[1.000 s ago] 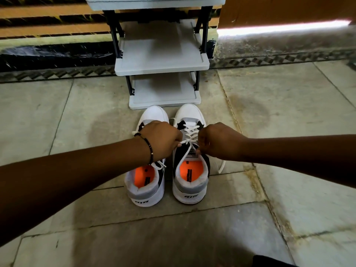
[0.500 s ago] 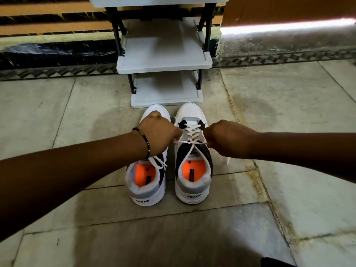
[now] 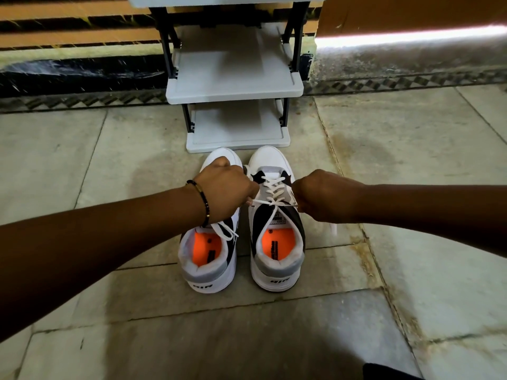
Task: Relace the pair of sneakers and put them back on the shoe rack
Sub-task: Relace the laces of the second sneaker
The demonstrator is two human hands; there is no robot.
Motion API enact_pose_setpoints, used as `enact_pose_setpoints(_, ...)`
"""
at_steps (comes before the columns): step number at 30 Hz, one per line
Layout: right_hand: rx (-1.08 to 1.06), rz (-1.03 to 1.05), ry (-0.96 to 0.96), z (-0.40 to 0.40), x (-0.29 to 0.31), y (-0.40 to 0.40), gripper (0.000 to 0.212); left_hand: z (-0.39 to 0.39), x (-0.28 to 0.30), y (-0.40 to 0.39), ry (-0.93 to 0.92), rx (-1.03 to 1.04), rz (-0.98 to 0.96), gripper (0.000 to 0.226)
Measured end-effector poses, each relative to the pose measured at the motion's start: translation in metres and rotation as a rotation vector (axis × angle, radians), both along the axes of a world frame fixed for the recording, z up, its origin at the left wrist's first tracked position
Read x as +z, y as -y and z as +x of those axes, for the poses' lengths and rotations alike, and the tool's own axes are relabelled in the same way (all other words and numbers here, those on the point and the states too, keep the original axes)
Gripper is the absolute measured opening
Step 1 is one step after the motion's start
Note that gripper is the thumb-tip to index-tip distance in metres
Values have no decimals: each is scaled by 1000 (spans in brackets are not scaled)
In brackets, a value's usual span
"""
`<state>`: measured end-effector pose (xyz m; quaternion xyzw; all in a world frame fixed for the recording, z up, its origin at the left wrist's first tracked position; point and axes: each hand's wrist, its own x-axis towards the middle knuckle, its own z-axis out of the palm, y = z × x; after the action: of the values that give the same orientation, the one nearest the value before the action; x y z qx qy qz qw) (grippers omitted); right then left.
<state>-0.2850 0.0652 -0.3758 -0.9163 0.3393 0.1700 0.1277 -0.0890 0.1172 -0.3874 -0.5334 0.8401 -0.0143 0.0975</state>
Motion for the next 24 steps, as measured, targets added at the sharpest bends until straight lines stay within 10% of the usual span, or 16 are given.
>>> enact_pose_setpoints(4, -147, 280, -119, 4, 18, 11, 16, 4, 6, 0, -234, 117, 118, 20)
enact_pose_setpoints(8, -609, 1028, 444, 4, 34, 20, 23, -12, 13, -2, -1024, 544, 399, 31)
enact_pose_setpoints(13, -870, 1022, 828, 16, 22, 18, 23, -33, 19, -3, -1721, 970, 671, 26)
enact_pose_setpoints(24, -921, 952, 817, 20, 8, 5, 22, -33, 11, -10, -1619, 718, 565, 29)
